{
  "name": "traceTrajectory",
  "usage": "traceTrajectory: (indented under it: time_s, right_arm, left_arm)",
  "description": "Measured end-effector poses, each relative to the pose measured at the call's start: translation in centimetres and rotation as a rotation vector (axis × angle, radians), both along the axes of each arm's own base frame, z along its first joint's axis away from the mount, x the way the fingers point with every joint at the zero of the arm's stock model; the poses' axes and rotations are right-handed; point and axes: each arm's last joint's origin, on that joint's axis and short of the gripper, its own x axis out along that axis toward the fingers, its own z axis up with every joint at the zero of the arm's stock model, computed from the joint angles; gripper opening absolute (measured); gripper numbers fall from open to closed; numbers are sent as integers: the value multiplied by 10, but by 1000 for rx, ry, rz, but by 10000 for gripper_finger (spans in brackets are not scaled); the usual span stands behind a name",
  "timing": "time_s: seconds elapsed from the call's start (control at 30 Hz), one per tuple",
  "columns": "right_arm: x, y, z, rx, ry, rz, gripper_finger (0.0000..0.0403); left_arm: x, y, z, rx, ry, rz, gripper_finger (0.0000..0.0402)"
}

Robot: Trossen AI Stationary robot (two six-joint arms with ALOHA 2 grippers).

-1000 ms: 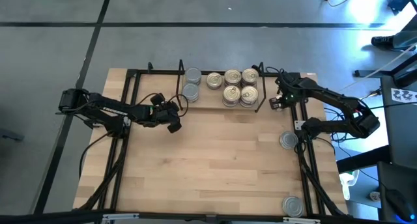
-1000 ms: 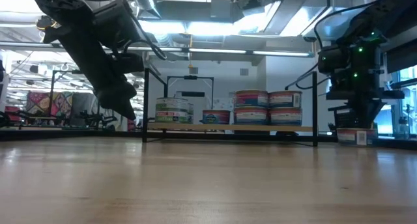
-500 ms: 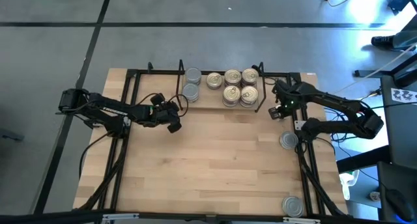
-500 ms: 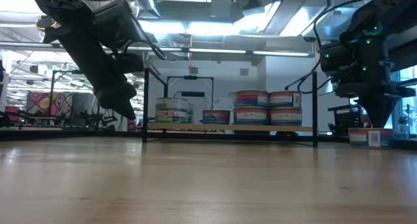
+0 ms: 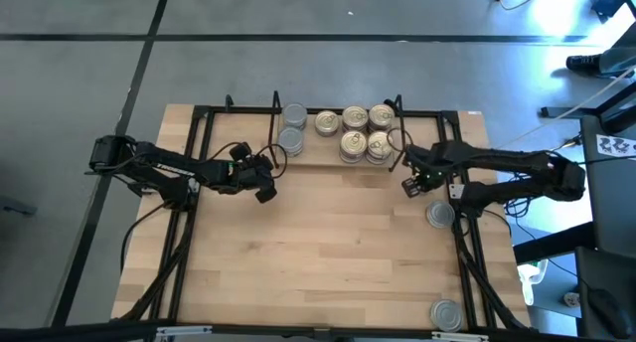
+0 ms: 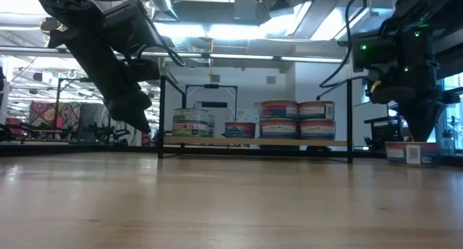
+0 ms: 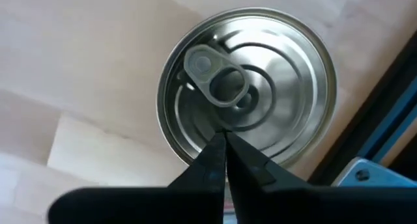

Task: Stack canned seafood by type on shelf
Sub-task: Stack the blue pink tuna can on top of the other blue pink tuna can on the shelf

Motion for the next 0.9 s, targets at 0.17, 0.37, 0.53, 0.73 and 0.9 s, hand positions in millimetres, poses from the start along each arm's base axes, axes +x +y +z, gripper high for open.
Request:
traceTrajectory:
  time_s: [0.17, 0.37, 0.53, 0.73, 0.9]
  right_arm:
    - [4, 12, 0, 2, 0, 19, 14]
    - [14, 29, 0, -2, -45, 76, 14]
    - [26, 44, 0, 5, -142, 142, 14]
    - [44, 61, -6, -15, -192, 240, 14]
    - [61, 75, -15, -31, -259, 317, 14]
  left_arm:
    - [0, 0, 0, 0, 0, 0, 136]
    - [0, 0, 0, 0, 0, 0, 136]
    - [0, 0, 0, 0, 0, 0, 136]
    - [0, -1, 0, -1, 0, -5, 136]
    - [1, -9, 1, -4, -1, -40, 136]
